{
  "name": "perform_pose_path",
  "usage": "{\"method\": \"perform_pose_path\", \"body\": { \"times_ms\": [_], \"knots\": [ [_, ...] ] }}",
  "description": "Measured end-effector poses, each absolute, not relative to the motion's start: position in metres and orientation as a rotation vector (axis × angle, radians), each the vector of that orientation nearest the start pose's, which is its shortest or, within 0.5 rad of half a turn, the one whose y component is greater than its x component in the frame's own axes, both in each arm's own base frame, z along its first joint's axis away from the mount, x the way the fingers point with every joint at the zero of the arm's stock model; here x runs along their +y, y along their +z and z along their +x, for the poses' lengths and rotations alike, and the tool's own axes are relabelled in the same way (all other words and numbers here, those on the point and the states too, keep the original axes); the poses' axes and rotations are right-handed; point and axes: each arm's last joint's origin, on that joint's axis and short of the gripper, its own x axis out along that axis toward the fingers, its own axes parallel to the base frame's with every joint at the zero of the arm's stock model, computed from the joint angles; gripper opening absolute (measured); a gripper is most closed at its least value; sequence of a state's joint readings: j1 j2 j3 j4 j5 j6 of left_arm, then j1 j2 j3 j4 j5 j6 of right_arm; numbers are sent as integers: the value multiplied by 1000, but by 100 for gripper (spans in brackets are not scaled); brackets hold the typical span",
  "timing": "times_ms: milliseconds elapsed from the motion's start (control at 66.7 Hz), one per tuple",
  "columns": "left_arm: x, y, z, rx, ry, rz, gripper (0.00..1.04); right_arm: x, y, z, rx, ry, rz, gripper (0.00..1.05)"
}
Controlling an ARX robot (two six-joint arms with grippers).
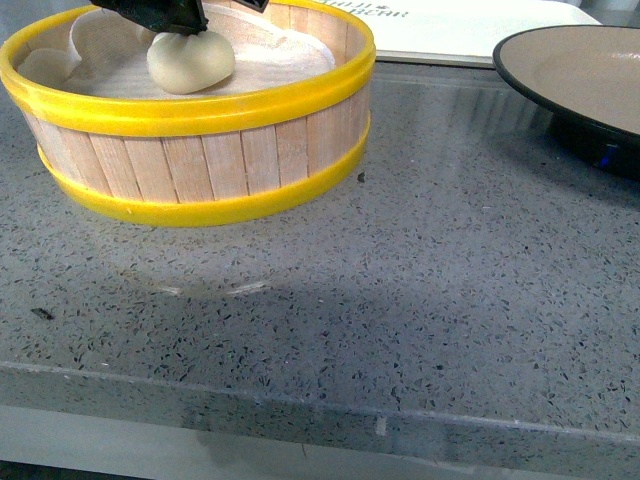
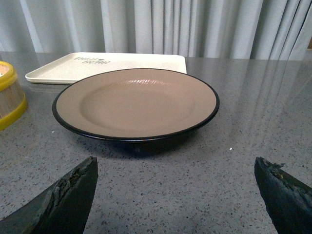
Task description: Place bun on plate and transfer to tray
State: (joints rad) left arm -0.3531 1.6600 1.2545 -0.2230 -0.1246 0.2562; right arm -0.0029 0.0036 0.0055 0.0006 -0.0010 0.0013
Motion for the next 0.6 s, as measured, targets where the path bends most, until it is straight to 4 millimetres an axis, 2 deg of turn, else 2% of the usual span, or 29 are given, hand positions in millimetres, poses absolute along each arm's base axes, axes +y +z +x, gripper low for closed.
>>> {"method": "perform_pose_path", "body": {
  "times_ms": [405, 600],
  "knots": [
    [-117, 285, 346, 548, -297, 374, 4, 0, 165, 98, -2, -2, 1, 96],
    [-111, 301, 347, 518, -298, 320, 4, 0, 165, 98, -2, -2, 1, 96]
  ]
}}
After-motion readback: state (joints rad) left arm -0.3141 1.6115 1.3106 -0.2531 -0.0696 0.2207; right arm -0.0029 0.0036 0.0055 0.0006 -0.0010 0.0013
